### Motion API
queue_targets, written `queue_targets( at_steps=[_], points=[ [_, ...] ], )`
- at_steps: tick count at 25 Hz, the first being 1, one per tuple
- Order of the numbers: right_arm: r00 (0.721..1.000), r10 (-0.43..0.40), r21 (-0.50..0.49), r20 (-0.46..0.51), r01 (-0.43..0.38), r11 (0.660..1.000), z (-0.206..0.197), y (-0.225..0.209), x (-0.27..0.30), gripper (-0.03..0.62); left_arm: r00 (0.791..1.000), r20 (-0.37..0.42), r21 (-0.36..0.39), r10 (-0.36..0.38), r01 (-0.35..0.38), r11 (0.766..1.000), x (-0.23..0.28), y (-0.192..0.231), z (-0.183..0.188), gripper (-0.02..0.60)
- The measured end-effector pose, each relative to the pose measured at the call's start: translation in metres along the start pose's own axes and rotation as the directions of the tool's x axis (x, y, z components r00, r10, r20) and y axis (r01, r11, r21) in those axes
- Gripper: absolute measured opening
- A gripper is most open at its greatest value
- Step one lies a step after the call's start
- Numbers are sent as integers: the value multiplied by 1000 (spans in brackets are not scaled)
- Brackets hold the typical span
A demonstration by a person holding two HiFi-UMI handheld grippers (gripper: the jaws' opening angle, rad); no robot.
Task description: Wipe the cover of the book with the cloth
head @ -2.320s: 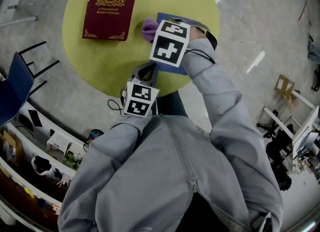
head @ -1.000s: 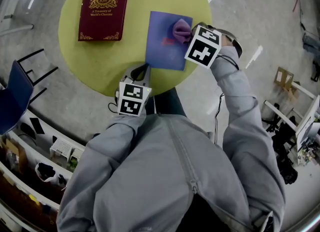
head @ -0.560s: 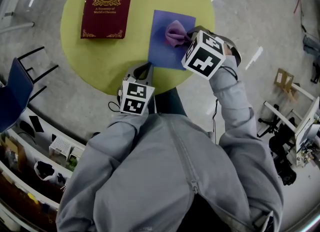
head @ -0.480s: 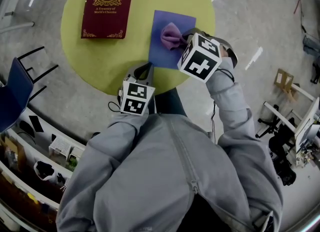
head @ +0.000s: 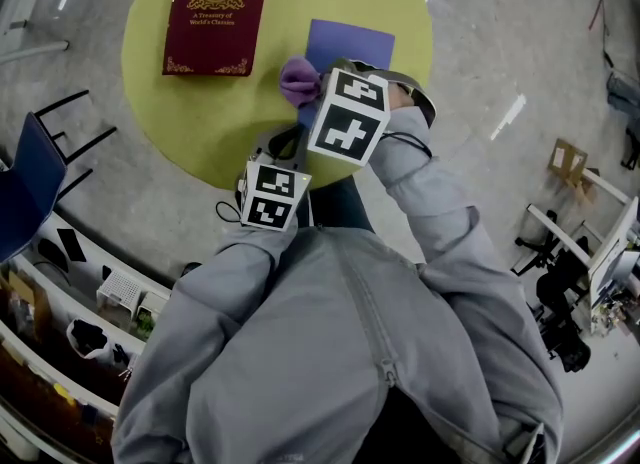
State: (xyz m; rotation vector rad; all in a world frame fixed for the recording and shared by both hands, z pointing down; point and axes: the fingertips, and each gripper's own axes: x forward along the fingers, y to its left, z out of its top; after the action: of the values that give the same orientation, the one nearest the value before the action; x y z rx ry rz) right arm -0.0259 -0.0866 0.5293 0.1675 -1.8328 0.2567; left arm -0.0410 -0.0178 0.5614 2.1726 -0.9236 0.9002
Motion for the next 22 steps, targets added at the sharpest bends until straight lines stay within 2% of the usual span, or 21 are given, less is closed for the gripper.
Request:
queue_targets(
  at_steps=[4, 10, 22],
  points=[
    [999, 11, -26, -47, -12, 1000, -1, -2, 14, 98, 1000, 0, 0, 3, -3, 1000, 1, 0, 0, 17],
    [997, 36, -35, -67, -38, 999, -6, -1, 18, 98, 1000, 5, 3, 10, -10, 1000, 0, -1, 0, 17],
    [993, 40, -2, -107, -40, 999, -53, -3, 8, 98, 1000, 6, 2, 15, -15, 1000, 0, -1, -1, 17]
  ],
)
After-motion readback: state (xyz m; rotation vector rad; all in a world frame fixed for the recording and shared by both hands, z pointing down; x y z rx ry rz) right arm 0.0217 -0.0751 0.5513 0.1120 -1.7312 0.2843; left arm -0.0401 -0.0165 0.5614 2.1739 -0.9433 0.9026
